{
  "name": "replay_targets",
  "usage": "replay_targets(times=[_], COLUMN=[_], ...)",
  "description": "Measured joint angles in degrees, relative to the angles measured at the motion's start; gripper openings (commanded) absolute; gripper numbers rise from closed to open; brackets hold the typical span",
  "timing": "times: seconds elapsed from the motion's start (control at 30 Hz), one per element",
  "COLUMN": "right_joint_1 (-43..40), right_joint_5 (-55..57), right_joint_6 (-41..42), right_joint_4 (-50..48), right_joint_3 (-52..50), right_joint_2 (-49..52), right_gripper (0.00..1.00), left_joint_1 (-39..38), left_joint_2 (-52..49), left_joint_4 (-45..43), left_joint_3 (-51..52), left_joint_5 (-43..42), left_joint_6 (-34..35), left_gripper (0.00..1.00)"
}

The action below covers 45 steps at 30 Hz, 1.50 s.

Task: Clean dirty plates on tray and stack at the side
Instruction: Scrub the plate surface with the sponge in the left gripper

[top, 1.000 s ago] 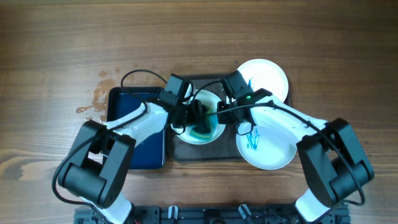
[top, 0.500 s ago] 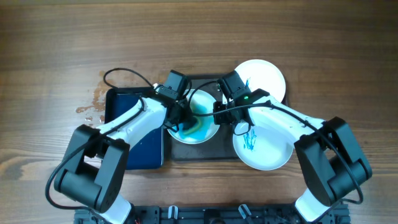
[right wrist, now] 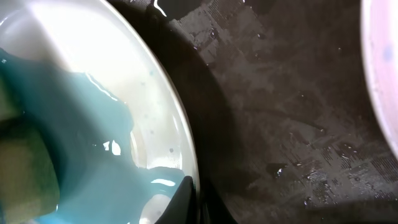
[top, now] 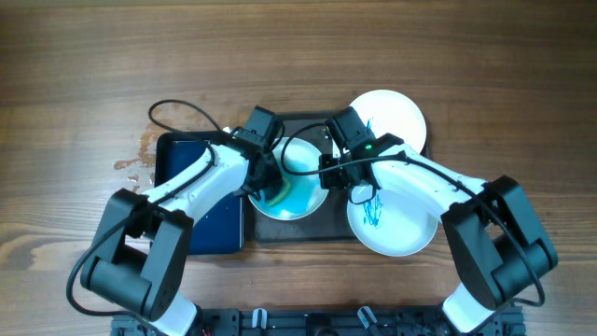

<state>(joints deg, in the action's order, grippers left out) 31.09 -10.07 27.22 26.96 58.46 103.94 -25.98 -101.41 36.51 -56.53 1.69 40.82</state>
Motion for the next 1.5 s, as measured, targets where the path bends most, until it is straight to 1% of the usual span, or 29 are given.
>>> replay_targets(times=[0.1, 0.2, 0.23, 0.27, 0.37, 0.47, 0.57, 0.63, 0.7, 0.77, 0.83, 0.97, 1.07, 1.3, 1.5], right_joint_1=[-0.2, -0.7, -1.0, -1.2, -1.6, -1.6, -1.6, -1.6, -1.6, -1.6, -1.6, -1.6, -1.5, -0.9, -0.9], right_joint_5=[0.4, 1.6, 2.3, 2.9, 3.8, 3.9, 3.9, 3.9, 3.9, 3.9, 4.2, 4.3, 4.3, 3.9, 3.9], right_joint_6=[0.0, 0.0, -0.2, -0.3, -0.9, -1.2, -1.4, -1.4, -1.4, -1.4, -1.3, -1.3, -1.0, 0.2, 0.4], right_joint_4=[0.6, 1.2, 1.3, 1.4, 1.6, 1.6, 1.6, 1.6, 1.6, 1.4, 1.1, 0.7, 0.0, -0.8, -0.8], right_joint_3=[0.0, 0.0, 0.0, 0.0, 0.0, 0.0, 0.0, 0.0, 0.0, 0.0, 0.0, 0.0, 0.0, 0.2, 0.2], right_joint_2=[0.0, 0.0, 0.0, -0.1, -0.2, -0.2, -0.2, -0.2, -0.2, -0.2, -0.2, -0.2, -0.2, 0.0, 0.0], right_gripper=[0.04, 0.04, 0.04, 0.04, 0.04, 0.04, 0.04, 0.04, 0.04, 0.04, 0.04, 0.04, 0.04, 0.04, 0.04], left_joint_1=[-0.6, -1.4, -1.5, -1.5, -1.4, -1.7, -2.9, -3.5, -3.9, -4.1, -4.3, -4.6, -4.5, -2.2, -1.1], left_joint_2=[0.0, 0.0, 0.0, -0.1, -0.8, -2.2, -3.5, -4.0, -4.4, -4.5, -4.5, -4.3, -3.7, -3.2, -3.2], left_joint_4=[0.0, 0.5, 0.6, 0.6, -0.9, -4.0, -8.6, -11.9, -15.7, -17.6, -19.3, -19.6, -19.5, -20.1, -21.9], left_joint_3=[0.1, 0.1, 0.1, 0.0, 0.0, 0.1, 0.4, 0.8, 1.2, 1.4, 1.4, 1.4, 1.2, 0.7, 0.3], left_joint_5=[-1.9, -5.5, -8.9, -11.2, -19.1, -26.4, -32.2, -34.6, -35.5, -34.8, -32.3, -27.7, -22.5, -13.6, -1.9], left_joint_6=[-6.6, -13.1, -17.2, -19.5, -24.6, -27.0, -27.6, -27.0, -24.7, -22.8, -20.1, -16.5, -13.3, -11.1, -10.5], left_gripper=[0.04, 0.04, 0.04, 0.04, 0.04, 0.04, 0.04, 0.04, 0.04, 0.04, 0.04, 0.04, 0.04, 0.04, 0.04])
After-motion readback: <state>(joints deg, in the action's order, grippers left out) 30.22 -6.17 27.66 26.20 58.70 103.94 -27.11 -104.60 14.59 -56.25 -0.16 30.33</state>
